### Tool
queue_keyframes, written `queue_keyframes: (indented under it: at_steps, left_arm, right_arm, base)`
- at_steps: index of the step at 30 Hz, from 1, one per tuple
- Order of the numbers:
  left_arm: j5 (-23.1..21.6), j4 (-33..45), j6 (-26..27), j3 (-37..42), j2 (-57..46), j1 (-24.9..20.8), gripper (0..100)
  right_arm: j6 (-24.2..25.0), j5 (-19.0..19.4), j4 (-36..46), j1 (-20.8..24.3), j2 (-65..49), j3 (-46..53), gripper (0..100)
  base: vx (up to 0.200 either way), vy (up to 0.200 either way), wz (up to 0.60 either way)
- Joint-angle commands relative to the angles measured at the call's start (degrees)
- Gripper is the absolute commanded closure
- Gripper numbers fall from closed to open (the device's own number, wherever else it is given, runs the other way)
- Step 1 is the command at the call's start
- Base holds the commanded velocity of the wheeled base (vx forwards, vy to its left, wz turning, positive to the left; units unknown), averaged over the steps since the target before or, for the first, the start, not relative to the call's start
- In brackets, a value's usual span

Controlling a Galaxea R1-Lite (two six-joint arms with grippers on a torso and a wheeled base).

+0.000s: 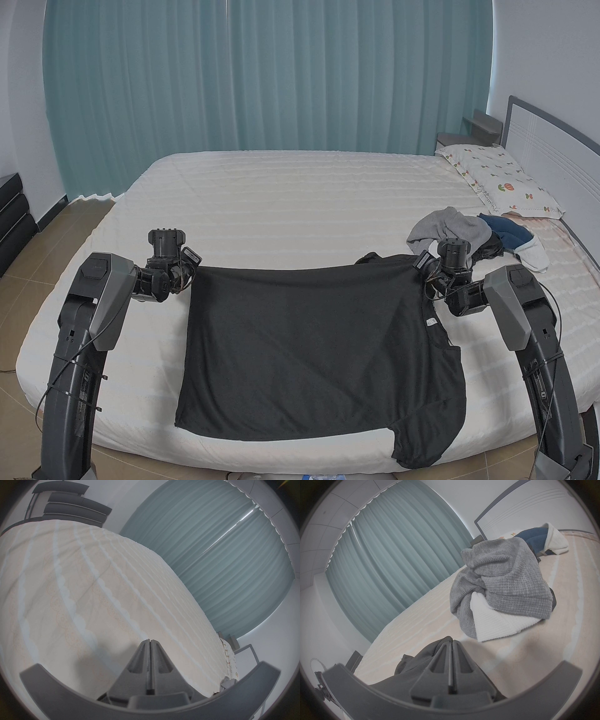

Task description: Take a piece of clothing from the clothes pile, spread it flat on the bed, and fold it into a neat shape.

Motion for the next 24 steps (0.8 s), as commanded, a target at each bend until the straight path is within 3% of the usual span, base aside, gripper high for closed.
queue_keyframes:
  at_steps: [1,2,8,15,21,24]
  left_arm:
    - [-0.1,0.1,-0.1,0.0,0.6,-0.2,100]
    - [-0.1,0.1,-0.2,0.0,0.7,-0.2,0]
    - [0.7,2.0,-0.2,0.0,0.4,-0.1,0]
    - [0.4,8.7,-2.5,5.2,-7.0,1.2,0]
    - [-4.8,6.4,-3.1,24.3,-21.4,1.2,0]
    - [-8.2,0.0,-3.0,38.1,-28.4,1.2,0]
  right_arm:
    - [0.2,0.0,0.0,0.1,0.5,0.0,0]
    - [0.1,-0.1,0.0,0.2,0.5,0.0,0]
    - [0.4,-0.3,-0.1,-0.1,-3.8,5.5,0]
    - [0.9,2.9,-6.6,-2.7,-17.8,27.7,0]
    - [1.1,11.8,-11.8,-4.1,-34.4,54.7,0]
    - [4.0,16.0,-16.7,-4.1,-40.2,66.9,0]
  base:
    - [0.000,0.000,0.00]
    - [0.000,0.000,0.00]
    - [0.000,0.000,0.00]
    - [0.000,0.000,0.00]
    - [0.000,0.000,0.00]
    - [0.000,0.000,0.00]
